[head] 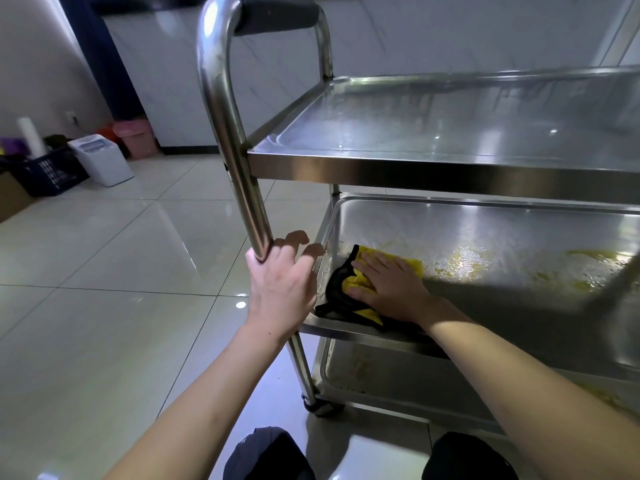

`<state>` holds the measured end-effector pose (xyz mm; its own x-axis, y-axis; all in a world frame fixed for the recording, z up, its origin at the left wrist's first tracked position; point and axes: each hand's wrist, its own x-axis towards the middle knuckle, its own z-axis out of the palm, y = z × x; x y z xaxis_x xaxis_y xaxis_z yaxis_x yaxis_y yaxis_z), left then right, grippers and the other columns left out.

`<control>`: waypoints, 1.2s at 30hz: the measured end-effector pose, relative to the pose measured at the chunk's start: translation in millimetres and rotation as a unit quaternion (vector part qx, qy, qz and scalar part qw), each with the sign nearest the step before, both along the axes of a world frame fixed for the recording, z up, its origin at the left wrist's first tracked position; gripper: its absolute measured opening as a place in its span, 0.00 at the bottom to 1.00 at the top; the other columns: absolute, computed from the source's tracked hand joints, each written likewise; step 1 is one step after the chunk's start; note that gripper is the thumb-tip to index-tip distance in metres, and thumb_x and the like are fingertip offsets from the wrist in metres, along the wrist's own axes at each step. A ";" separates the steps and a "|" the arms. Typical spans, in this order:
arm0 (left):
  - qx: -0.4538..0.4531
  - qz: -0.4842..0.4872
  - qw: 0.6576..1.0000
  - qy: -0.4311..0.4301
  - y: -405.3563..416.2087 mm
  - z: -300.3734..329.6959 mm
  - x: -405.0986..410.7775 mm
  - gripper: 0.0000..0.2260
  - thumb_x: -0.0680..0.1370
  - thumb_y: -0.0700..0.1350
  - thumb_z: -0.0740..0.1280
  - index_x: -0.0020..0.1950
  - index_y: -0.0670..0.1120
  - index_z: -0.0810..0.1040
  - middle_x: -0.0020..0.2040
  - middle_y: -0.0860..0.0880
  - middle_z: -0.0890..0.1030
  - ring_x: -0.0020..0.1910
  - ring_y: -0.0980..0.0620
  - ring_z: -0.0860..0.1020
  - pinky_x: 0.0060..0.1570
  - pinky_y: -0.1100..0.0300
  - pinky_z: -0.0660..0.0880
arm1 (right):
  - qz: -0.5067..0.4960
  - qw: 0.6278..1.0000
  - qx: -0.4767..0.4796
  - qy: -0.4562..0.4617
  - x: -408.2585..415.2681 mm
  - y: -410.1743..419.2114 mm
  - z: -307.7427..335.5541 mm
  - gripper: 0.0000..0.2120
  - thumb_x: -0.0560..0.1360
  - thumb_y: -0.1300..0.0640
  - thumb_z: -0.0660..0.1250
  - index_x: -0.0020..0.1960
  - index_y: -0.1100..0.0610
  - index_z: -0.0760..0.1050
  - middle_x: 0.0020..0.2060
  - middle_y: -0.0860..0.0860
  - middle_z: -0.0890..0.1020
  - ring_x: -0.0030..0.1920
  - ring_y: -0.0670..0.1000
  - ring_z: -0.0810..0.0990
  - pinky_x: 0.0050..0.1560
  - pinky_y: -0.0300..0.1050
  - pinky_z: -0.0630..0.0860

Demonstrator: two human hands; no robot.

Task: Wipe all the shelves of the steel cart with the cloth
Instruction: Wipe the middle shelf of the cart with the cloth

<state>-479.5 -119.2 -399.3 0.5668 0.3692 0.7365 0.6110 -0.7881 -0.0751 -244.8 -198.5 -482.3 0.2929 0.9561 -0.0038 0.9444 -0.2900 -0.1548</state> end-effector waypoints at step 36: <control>-0.038 0.114 0.984 0.132 -12.3 10.4 4.2 0.16 0.48 0.29 0.78 0.23 0.44 0.75 0.25 0.47 0.62 0.32 0.43 0.72 0.54 0.49 0.60 | 0.011 0.999 0.026 0.043 -28.0 23.3 6.4 0.36 0.81 0.28 0.49 0.80 0.49 0.58 0.84 0.49 0.56 0.84 0.51 0.47 0.80 0.66 0.41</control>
